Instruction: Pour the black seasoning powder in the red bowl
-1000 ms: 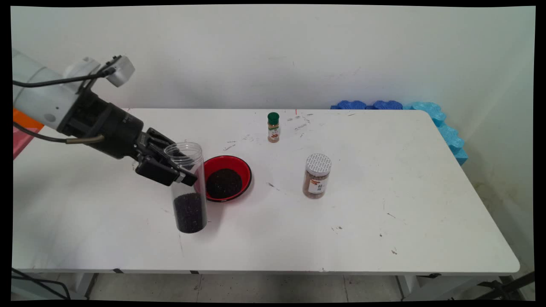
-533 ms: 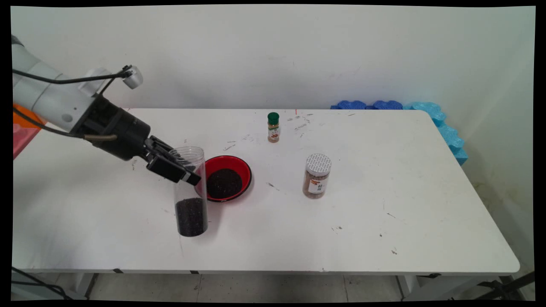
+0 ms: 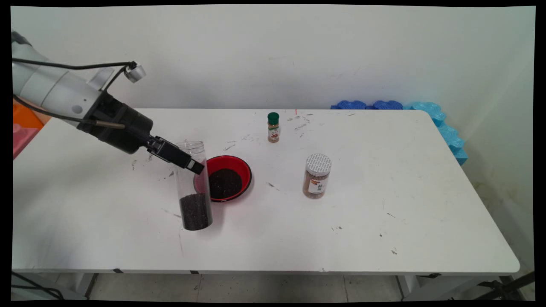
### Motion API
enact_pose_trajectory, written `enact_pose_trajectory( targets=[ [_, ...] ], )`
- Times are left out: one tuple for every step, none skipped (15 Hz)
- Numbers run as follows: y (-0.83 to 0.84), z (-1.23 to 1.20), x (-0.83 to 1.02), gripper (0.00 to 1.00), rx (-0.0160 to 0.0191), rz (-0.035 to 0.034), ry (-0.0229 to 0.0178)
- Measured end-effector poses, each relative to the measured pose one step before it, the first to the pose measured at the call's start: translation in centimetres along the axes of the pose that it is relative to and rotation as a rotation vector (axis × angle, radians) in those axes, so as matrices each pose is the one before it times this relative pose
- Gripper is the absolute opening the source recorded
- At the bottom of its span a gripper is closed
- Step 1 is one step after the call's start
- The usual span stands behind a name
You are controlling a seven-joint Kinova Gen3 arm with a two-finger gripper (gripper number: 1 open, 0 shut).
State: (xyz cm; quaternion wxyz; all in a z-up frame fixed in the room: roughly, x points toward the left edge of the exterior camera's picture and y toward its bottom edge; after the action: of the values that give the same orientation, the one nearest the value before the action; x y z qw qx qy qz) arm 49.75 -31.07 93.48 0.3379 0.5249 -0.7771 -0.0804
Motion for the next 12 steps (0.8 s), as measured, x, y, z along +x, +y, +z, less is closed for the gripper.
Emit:
enact_pose_trajectory(
  targets=[
    [-0.159,0.014,0.060,0.00,-0.00832,-0.02503,0.00140],
    [-0.135,0.015,0.058,0.00,-0.00957,-0.02734,0.00163],
    [-0.091,0.042,0.052,0.00,-0.01149,-0.02886,0.00081],
    [-0.067,0.034,0.059,0.00,-0.00930,-0.02613,0.00139],
    [-0.078,0.044,0.086,0.00,-0.00998,-0.03307,0.00255],
    [-0.071,0.032,0.066,0.00,-0.00887,-0.03468,0.00399],
    [-0.033,0.019,0.036,0.00,-0.00423,-0.01751,0.00197],
    [-0.068,0.037,0.056,0.00,-0.00706,-0.03361,0.00380],
    [-0.079,0.042,0.040,0.00,-0.00730,-0.03691,0.00294],
    [-0.077,0.030,0.020,0.00,-0.00668,-0.03633,0.00228],
    [-0.063,0.039,0.028,0.00,-0.00483,-0.03000,0.00148],
    [-0.081,0.041,-0.007,0.00,-0.00420,-0.03343,0.00103]
  ],
)
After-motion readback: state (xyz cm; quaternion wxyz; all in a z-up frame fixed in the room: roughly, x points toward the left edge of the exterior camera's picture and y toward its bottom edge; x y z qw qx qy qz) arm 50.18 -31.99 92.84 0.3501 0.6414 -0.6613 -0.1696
